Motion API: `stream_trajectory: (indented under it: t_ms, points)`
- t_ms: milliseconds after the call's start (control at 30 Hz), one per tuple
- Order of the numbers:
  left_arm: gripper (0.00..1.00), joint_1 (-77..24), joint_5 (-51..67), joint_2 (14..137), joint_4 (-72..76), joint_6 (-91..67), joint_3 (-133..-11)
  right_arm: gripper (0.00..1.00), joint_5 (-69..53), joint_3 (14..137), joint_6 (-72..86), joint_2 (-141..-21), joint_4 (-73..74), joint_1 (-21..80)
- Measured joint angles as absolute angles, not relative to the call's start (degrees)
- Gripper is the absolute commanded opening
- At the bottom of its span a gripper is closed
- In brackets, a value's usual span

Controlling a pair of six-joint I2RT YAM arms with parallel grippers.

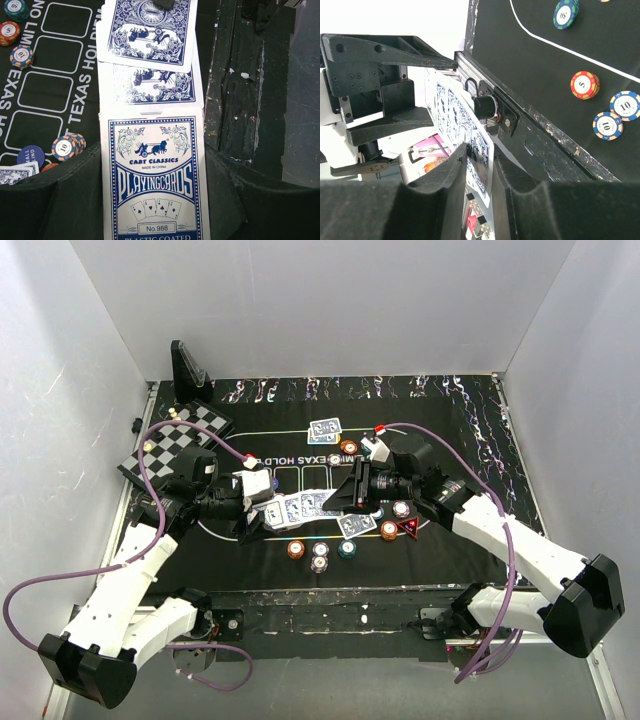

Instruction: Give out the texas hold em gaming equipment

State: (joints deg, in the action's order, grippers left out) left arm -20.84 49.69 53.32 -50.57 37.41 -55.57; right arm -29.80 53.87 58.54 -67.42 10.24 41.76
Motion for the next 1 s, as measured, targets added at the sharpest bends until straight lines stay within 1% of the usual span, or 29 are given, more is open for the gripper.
stream_trajectory:
  t_ms: [300,467,767,867,1000]
  points:
    - [0.13,-20.84,49.69,53.25,-50.54,37.04,-55.57,0.19,-30.22,53.87,57.82,-65.93,10.9,40.01]
    - [0.12,-20.86,49.71,53.25,-50.52,36.64,-55.57,0.19,-30.59,53.87,57.39,-65.12,11.55,39.38]
    - [0.1,-20.84,49.71,53.17,-49.93,35.79,-55.57,0.23,-31.62,53.87,56.77,-63.66,12.03,38.63]
    - [0.09,-20.84,49.71,53.15,-49.65,35.59,-55.57,0.23,-31.81,53.87,56.75,-62.76,12.03,38.0]
    - [0.07,-20.86,49.71,53.15,-49.3,35.33,-55.57,0.2,-32.21,53.87,56.77,-61.36,12.01,36.84]
